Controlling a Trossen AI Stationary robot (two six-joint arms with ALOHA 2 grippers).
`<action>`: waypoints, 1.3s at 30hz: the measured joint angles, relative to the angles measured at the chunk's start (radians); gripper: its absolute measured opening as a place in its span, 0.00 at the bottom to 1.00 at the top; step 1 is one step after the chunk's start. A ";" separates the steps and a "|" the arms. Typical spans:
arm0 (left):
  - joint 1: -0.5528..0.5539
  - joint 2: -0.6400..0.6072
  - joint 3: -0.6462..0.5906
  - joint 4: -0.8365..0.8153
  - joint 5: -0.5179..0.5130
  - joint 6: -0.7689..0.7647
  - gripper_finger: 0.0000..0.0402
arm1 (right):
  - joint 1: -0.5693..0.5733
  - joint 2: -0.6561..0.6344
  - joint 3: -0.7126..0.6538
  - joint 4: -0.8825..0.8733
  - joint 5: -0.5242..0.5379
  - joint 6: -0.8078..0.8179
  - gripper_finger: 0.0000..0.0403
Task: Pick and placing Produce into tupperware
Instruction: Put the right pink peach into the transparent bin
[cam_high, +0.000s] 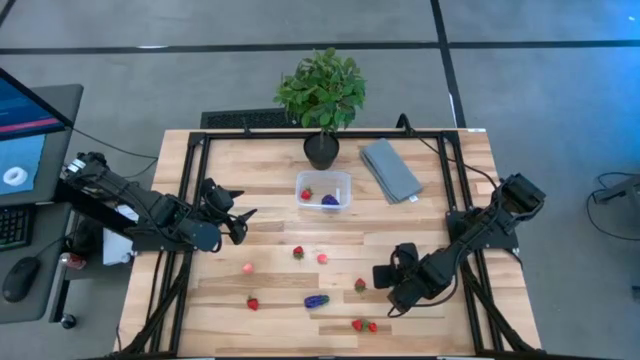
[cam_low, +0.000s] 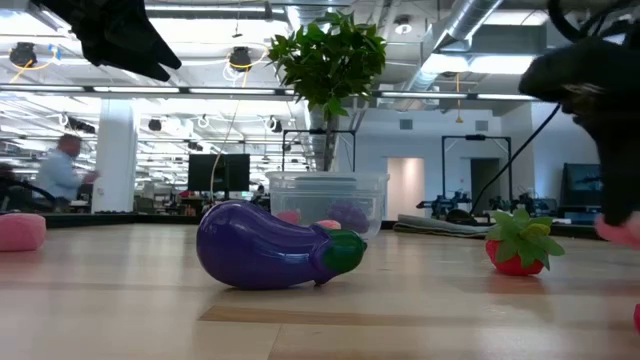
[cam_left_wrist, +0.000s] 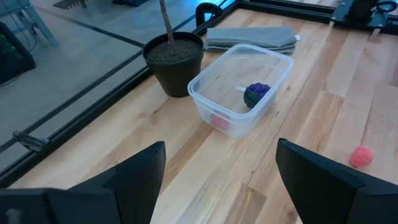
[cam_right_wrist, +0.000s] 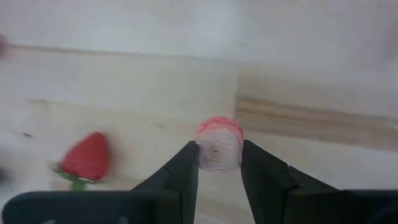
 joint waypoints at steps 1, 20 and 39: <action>0.000 0.000 0.000 0.000 0.000 0.000 0.73 | 0.000 0.000 0.004 0.000 0.019 -0.004 0.33; 0.000 0.000 0.000 0.004 0.000 0.000 0.73 | -0.021 0.000 0.080 0.010 0.392 -0.123 0.33; 0.000 0.000 0.000 0.022 0.000 0.000 0.73 | -0.271 0.000 0.112 0.455 0.456 -0.794 0.33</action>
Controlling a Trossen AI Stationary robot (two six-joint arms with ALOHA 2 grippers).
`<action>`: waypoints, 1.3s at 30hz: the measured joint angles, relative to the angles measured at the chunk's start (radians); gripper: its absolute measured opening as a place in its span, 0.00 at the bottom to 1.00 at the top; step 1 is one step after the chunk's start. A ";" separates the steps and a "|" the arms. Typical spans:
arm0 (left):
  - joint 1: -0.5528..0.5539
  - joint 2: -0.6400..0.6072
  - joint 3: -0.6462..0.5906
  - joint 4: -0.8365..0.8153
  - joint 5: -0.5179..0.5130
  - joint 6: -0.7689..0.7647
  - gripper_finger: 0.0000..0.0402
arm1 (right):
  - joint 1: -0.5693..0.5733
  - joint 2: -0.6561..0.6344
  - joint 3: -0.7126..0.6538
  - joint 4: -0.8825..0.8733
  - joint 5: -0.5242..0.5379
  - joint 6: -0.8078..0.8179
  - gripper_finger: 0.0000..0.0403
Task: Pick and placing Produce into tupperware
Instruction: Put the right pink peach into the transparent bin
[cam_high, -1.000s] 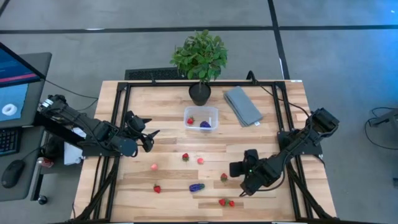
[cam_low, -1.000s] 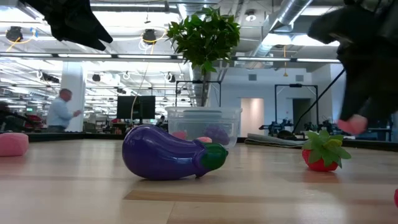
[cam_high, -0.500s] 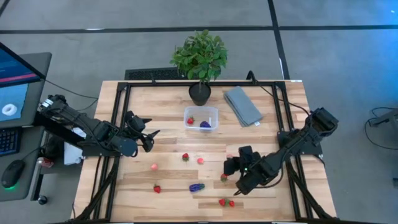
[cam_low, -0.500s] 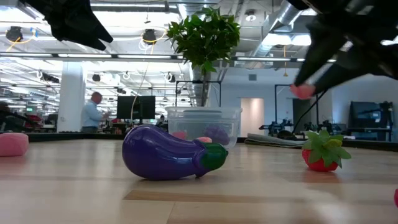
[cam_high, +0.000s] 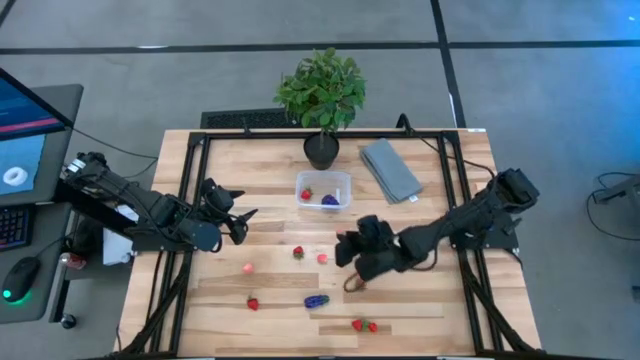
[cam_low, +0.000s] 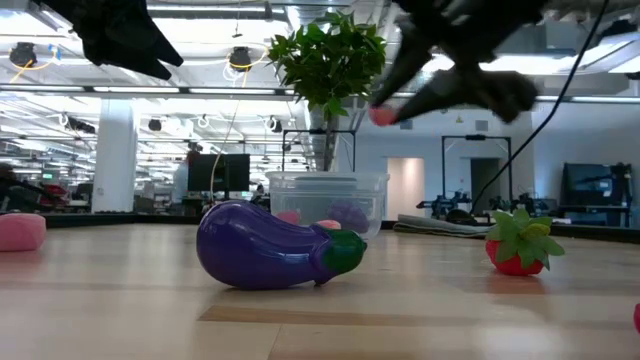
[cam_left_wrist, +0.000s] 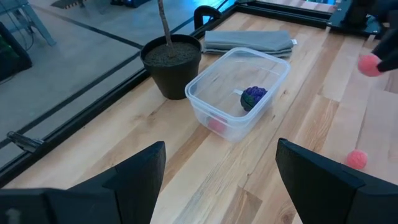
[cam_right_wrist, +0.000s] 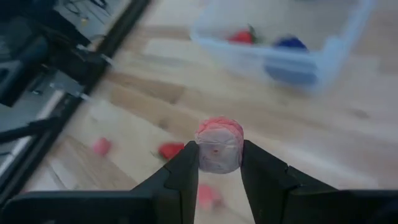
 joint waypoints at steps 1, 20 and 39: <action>0.000 0.000 0.000 0.000 0.000 0.000 0.73 | -0.017 0.000 0.000 0.029 -0.005 -0.039 0.33; 0.000 0.000 0.000 0.000 0.008 0.000 0.73 | -0.359 0.000 0.000 0.244 -0.339 -0.439 0.33; 0.000 0.000 0.000 0.000 0.000 -0.017 0.73 | -0.594 0.000 0.000 0.174 -0.609 -0.616 0.33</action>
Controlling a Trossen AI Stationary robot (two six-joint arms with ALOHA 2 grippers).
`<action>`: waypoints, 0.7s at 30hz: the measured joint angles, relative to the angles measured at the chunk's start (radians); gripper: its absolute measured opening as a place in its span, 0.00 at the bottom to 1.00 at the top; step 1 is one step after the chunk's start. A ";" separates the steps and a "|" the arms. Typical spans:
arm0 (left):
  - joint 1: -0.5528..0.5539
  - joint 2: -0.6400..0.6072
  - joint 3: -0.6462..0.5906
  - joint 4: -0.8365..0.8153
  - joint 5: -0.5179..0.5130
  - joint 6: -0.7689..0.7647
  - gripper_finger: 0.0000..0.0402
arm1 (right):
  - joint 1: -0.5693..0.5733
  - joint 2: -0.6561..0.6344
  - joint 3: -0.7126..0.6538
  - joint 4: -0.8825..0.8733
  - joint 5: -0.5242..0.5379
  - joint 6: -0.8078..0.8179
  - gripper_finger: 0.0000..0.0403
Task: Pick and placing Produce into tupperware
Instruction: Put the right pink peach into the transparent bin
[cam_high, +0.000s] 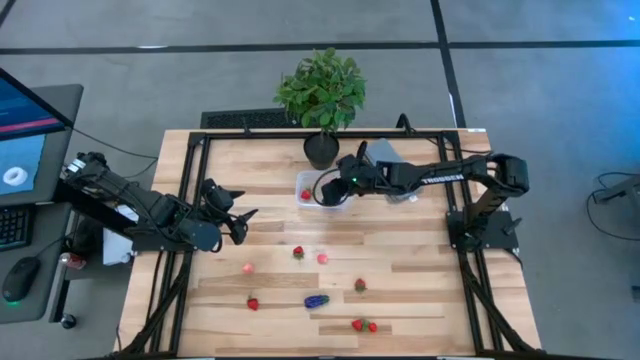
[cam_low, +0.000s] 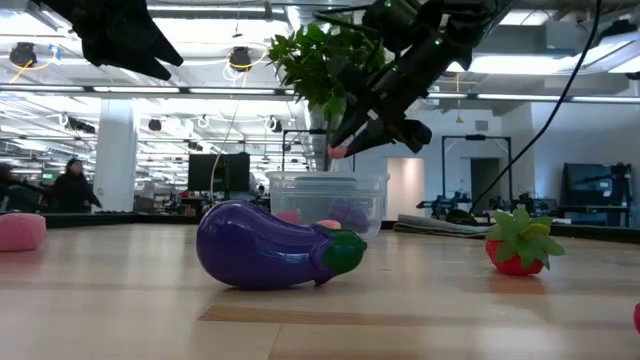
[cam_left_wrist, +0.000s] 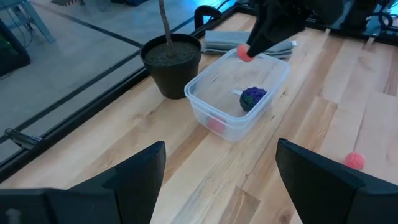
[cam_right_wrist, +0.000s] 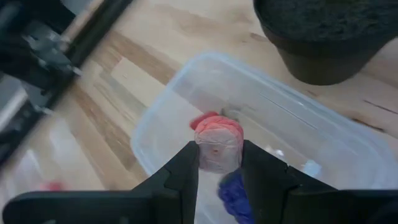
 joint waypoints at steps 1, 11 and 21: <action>0.000 0.000 0.000 0.000 -0.001 -0.001 0.73 | 0.000 0.000 0.000 -0.014 -0.001 -0.007 0.33; 0.000 0.000 0.000 0.001 -0.031 -0.002 0.73 | 0.003 0.000 0.000 -0.074 -0.003 -0.052 0.33; 0.000 0.000 0.000 0.000 -0.037 -0.021 0.73 | 0.001 0.000 0.000 -0.074 -0.009 -0.060 0.35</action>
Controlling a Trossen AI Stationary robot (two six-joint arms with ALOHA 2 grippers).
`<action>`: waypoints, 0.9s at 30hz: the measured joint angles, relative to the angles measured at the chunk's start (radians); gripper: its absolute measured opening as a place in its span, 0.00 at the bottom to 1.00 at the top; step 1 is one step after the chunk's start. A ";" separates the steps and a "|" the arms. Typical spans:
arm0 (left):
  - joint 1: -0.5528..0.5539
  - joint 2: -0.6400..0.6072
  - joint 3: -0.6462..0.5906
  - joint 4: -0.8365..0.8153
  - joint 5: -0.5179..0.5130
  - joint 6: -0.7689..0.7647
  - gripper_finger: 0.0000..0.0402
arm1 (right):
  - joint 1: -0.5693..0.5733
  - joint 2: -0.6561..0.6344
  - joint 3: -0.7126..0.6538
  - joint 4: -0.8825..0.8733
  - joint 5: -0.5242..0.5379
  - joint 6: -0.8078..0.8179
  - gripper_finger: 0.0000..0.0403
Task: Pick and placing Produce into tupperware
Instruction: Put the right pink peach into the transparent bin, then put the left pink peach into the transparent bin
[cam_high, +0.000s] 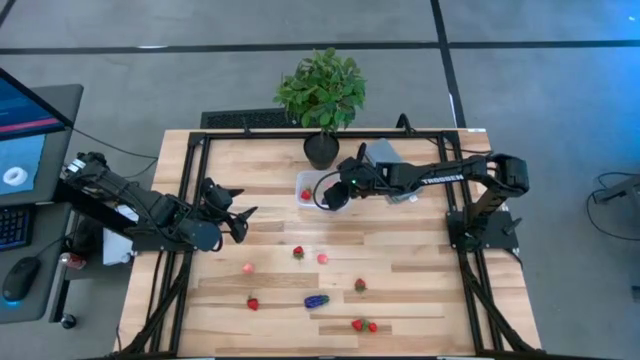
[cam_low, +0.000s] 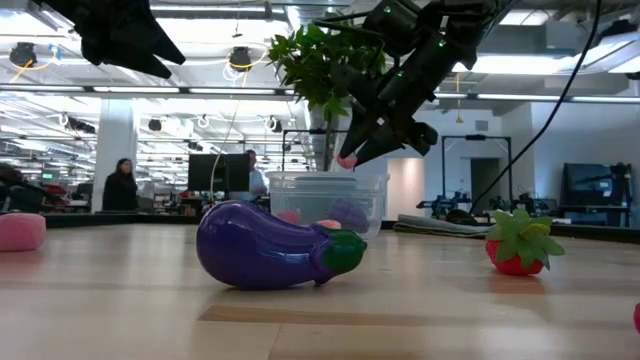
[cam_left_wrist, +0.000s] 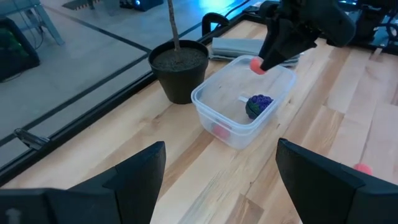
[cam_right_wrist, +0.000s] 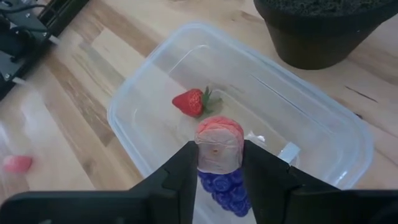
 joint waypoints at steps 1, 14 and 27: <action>0.000 0.000 0.000 0.000 0.000 0.000 0.73 | 0.000 0.000 0.000 0.000 -0.003 -0.001 0.36; 0.000 0.000 0.000 0.000 0.000 0.000 0.73 | 0.000 0.000 0.000 0.007 -0.005 -0.001 0.45; 0.000 0.000 0.000 0.000 0.000 0.000 0.73 | 0.046 -0.086 0.025 -0.021 -0.037 -0.067 0.55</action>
